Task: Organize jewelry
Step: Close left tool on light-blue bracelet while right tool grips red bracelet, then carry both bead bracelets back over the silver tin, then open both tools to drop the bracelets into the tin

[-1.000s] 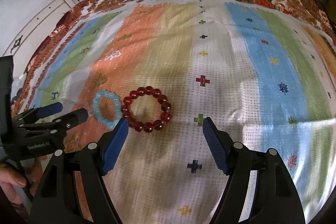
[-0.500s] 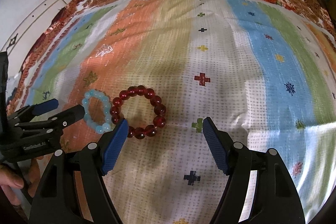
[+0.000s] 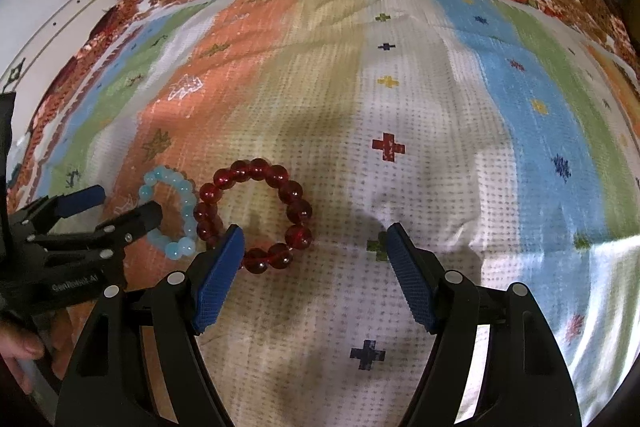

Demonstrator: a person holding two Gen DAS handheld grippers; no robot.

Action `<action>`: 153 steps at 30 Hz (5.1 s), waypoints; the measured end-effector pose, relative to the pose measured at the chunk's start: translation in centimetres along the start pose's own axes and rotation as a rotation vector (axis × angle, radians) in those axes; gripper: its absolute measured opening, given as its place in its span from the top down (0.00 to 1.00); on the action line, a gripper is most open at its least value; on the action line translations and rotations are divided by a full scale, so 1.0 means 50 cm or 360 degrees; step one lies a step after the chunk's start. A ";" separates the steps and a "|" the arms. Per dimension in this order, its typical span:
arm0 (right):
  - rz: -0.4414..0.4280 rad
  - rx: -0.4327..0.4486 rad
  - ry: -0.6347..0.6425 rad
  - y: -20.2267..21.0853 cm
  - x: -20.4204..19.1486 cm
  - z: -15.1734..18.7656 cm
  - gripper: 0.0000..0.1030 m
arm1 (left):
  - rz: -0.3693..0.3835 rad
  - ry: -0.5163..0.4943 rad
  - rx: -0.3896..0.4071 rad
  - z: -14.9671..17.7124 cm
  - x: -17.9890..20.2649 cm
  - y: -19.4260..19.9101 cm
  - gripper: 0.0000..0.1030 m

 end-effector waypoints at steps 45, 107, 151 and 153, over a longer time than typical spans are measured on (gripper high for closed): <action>0.0021 -0.0050 0.0107 0.069 -0.010 0.036 0.86 | 0.0125 -0.0118 0.0004 0.012 0.016 0.075 0.90; -0.0119 0.0266 0.0194 0.337 -0.075 0.147 0.87 | 0.0344 -0.0081 0.0277 0.125 0.067 0.372 0.90; -0.0307 0.0314 0.0296 0.476 -0.116 0.305 0.87 | 0.0490 -0.0208 0.0406 0.306 0.139 0.521 0.90; -0.0309 0.0309 0.0297 0.476 -0.114 0.311 0.87 | 0.0491 -0.0216 0.0399 0.315 0.144 0.521 0.90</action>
Point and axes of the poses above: each gripper's, at about its wrist camera, not at the fingertips, and y roughly against the way its jaws point, x to its right, z to its underside, the point moved 7 cm from there along -y, roughly the way its jaws point, and after that the axes turned 3 degrees about -y, right-handed, at the moved point
